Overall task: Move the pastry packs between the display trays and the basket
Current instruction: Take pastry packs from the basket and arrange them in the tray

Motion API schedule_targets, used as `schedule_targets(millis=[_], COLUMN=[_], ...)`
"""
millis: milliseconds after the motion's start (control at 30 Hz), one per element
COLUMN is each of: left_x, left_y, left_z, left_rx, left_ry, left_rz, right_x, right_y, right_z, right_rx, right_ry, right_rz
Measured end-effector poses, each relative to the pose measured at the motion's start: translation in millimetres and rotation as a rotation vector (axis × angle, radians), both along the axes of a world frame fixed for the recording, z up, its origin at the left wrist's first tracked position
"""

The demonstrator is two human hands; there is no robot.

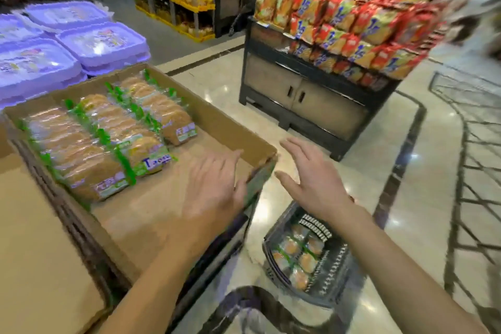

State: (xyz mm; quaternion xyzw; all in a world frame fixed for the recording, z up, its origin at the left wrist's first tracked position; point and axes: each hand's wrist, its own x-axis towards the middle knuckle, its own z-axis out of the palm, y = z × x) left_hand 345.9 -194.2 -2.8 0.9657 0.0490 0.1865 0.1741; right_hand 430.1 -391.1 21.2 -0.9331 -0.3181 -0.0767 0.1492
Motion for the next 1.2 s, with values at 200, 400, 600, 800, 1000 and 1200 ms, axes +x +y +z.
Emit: schedule_targets(millis=[200,400,600,800,1000,1200], left_x=[13,36,61,101,130,161], left_y=[-175,-348,-460,-453,-418,-414], left_z=[-6,-47,-75,-102,-142,-181], left_rx=[-0.048,-0.134,-0.071,-0.081,-0.216,-0.256], left_ry=[0.017,0.139,0.314,0.38,0.421,0.551], left_rz=[-0.41,-0.608,-0.611,-0.297,0.155,0.351], right_x=[-70,-124,-115,-7,132,229], right_y=[-214,-389,-509,-523,-489,-447], right_z=[-31,-70,-102,-124,-157,-175], right_rx=[0.065,0.142,0.161,0.105,-0.072,-0.228], right_ry=[0.035,0.078,0.172,0.311,0.357,0.457], right_rz=[-0.494,-0.717,-0.694,-0.455,-0.047,0.255])
